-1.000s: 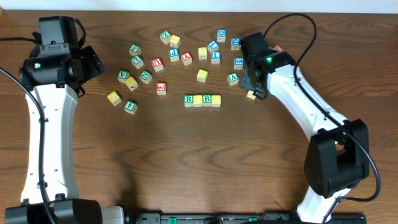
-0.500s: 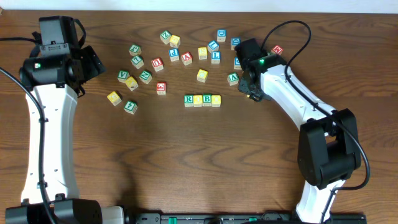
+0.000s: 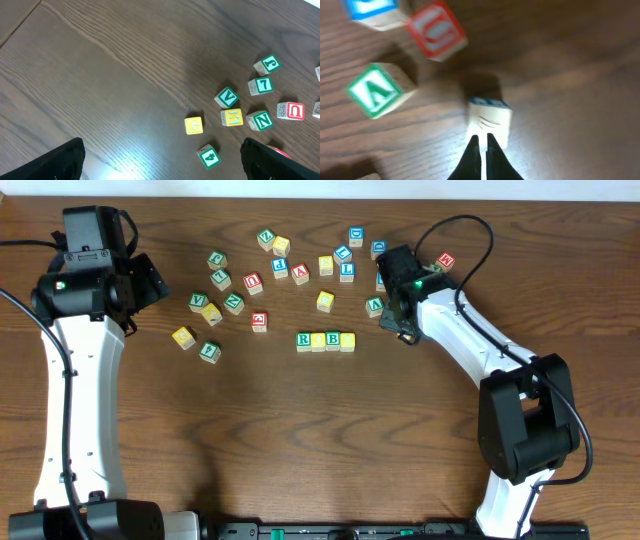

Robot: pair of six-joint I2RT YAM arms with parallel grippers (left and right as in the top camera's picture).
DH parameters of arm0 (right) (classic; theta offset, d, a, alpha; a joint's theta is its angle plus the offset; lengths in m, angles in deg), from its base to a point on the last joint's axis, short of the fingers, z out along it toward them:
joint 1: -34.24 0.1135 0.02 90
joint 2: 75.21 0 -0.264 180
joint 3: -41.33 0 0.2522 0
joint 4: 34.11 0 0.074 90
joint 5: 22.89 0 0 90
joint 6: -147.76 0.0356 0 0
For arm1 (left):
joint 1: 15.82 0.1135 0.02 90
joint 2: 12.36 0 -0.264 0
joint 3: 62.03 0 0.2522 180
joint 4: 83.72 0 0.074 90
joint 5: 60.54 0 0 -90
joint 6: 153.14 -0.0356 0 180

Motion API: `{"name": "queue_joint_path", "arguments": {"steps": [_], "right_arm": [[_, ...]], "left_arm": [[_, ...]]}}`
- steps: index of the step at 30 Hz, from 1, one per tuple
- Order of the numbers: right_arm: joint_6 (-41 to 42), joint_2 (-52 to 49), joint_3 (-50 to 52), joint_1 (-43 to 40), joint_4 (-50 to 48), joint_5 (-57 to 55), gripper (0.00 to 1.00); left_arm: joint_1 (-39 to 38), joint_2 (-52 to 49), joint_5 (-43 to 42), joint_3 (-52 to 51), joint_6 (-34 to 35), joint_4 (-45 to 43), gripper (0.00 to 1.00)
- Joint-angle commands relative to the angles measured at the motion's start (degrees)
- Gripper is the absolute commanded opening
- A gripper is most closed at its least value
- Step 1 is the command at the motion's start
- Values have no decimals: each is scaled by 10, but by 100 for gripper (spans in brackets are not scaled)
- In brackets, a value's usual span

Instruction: Spell out ROBOT

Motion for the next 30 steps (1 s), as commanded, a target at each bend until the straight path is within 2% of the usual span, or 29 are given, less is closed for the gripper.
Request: {"name": "queue_joint_path", "arguments": {"steps": [1, 3, 6, 14, 20, 30], "right_arm": [[-188, -4, 4, 2, -21, 49, 1], [-293, -4, 4, 2, -28, 75, 1], [-384, -4, 6, 2, -28, 61, 1], [-516, -4, 7, 2, -31, 23, 1], [-569, -4, 21, 2, -32, 23, 1], [-577, -4, 40, 1, -32, 19, 1]], "left_arm": [[2, 6, 10, -9, 0, 0, 98], [2, 6, 10, -9, 0, 0, 98], [2, 6, 10, -9, 0, 0, 98], [2, 6, 10, -9, 0, 0, 98], [2, 6, 10, -9, 0, 0, 98], [2, 6, 10, -9, 0, 0, 98]]}}
